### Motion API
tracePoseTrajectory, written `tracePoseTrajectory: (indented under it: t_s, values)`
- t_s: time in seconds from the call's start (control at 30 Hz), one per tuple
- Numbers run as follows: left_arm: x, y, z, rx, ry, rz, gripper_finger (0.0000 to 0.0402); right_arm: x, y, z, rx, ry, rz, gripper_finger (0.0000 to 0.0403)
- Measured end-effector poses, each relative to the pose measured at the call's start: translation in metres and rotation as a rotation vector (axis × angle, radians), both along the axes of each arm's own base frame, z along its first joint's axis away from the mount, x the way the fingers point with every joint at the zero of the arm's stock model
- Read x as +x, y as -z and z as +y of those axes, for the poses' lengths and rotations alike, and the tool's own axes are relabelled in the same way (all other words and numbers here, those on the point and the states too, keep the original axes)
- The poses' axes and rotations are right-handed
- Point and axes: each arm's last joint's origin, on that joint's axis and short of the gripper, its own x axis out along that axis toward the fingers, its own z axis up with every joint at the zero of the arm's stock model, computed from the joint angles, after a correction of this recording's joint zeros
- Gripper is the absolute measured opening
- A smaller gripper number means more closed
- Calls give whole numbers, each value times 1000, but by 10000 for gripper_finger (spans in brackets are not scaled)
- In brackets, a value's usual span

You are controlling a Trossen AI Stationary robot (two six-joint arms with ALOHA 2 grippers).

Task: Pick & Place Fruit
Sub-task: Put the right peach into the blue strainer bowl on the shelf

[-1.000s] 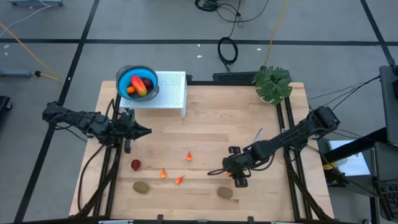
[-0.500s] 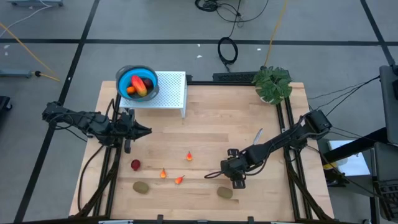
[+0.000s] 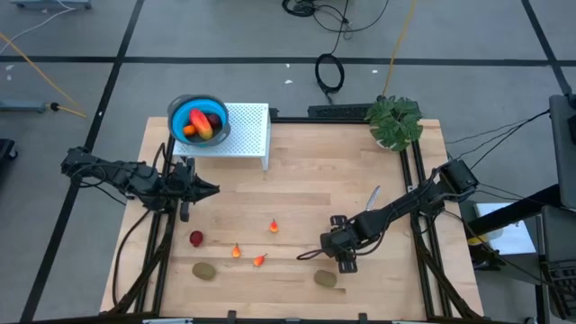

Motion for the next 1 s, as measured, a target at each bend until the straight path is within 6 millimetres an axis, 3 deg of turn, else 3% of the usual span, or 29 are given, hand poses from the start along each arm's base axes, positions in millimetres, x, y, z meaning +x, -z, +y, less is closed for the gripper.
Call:
tracePoseTrajectory:
  t_s: [0.53, 0.7, 1.0]
  values:
    - [0, 0, 0, -1, 0, 0, 26, 1, -5, 0, 9, -12, -30, 81]
    - [0, 0, 0, -9, -4, -1, 26, 2, -25, -11, 38, 21, -104, 88]
    - [0, 0, 0, -56, -14, -1, 26, 9, -88, -42, 122, 70, -458, 90]
